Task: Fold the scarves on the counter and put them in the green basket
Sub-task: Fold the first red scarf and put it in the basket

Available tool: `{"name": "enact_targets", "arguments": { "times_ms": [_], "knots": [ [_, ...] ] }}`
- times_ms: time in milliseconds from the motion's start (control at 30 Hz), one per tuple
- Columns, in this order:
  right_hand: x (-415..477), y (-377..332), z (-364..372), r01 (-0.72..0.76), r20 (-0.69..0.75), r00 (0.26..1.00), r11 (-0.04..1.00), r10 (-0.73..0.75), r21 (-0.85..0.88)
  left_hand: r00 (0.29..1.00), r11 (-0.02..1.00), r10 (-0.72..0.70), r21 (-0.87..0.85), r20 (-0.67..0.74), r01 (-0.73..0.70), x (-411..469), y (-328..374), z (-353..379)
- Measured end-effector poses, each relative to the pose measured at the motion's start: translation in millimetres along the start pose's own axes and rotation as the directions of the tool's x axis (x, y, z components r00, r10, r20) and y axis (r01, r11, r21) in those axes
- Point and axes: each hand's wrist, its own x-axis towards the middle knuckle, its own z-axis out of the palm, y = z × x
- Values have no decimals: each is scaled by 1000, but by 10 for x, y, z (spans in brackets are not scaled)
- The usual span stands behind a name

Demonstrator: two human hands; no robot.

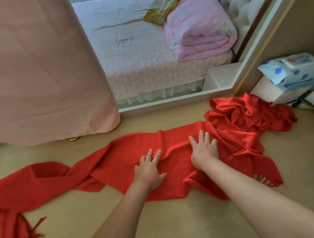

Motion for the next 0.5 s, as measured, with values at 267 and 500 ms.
{"name": "enact_targets", "arguments": {
  "times_ms": [267,500],
  "knots": [
    [-373,-1172,-188,430,-235,891,889,-389,156,932,956,24,-263,-363,-127,-239,-953,-273],
    [-629,-2453,-326,646,-254,764,705,-593,294,900,982,-87,-191,-427,4,-800,-2232,-521]
  ]
}}
